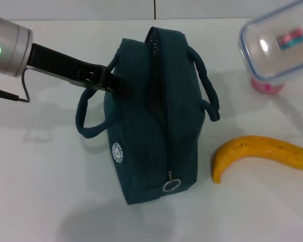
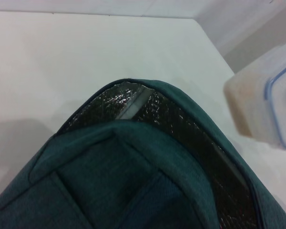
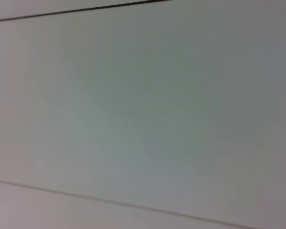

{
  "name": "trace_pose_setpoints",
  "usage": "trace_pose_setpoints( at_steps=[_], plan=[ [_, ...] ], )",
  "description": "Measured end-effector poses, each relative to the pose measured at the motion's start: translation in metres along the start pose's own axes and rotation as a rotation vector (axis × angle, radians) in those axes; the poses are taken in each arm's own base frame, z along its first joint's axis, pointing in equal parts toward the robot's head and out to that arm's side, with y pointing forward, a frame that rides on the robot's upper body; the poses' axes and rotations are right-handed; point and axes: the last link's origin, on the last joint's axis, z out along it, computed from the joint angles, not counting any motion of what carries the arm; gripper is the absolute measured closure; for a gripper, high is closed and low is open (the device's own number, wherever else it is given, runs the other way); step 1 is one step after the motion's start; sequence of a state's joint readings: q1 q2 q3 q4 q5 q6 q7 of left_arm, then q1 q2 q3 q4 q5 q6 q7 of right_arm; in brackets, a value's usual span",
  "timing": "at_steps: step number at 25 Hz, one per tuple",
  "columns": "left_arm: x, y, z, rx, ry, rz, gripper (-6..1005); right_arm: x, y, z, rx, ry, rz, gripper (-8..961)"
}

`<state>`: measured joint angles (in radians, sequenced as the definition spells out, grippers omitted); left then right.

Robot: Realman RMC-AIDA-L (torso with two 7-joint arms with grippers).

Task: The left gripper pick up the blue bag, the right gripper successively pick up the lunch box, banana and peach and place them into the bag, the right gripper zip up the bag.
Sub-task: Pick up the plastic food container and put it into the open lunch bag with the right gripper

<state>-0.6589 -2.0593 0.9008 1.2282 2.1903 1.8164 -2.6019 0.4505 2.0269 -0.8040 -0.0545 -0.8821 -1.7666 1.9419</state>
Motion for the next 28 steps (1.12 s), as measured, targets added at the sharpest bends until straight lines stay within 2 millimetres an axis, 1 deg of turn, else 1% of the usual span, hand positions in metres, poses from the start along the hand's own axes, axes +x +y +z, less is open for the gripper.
trace_pose_setpoints(
  at_steps=[5,9,12,16,19,21,25,28],
  plan=[
    [0.004,0.004,0.004,-0.008,-0.006,0.016,958,0.012,0.007,0.037,-0.104,0.075,0.040,855],
    [0.006,0.010,0.012,-0.030,-0.026,0.039,957,0.023,0.012,0.067,-0.162,0.146,0.061,855],
    [0.007,0.017,0.019,-0.056,-0.042,0.071,957,0.028,0.014,0.083,-0.182,0.174,0.067,855],
    [0.009,0.023,0.025,-0.068,-0.063,0.103,957,0.033,0.013,0.097,-0.178,0.212,0.069,855],
    [0.011,0.023,0.026,-0.065,-0.055,0.107,957,0.037,0.010,0.103,-0.151,0.238,0.065,855],
    [0.013,0.022,0.026,-0.056,-0.040,0.107,957,0.040,0.004,0.102,-0.110,0.255,0.059,855],
    [0.015,0.014,0.024,-0.023,0.002,0.090,957,0.043,-0.009,0.093,-0.017,0.287,0.044,855],
    [0.013,0.006,0.021,0.007,0.022,0.078,957,0.036,-0.014,0.084,0.031,0.278,0.011,856]
  ],
)
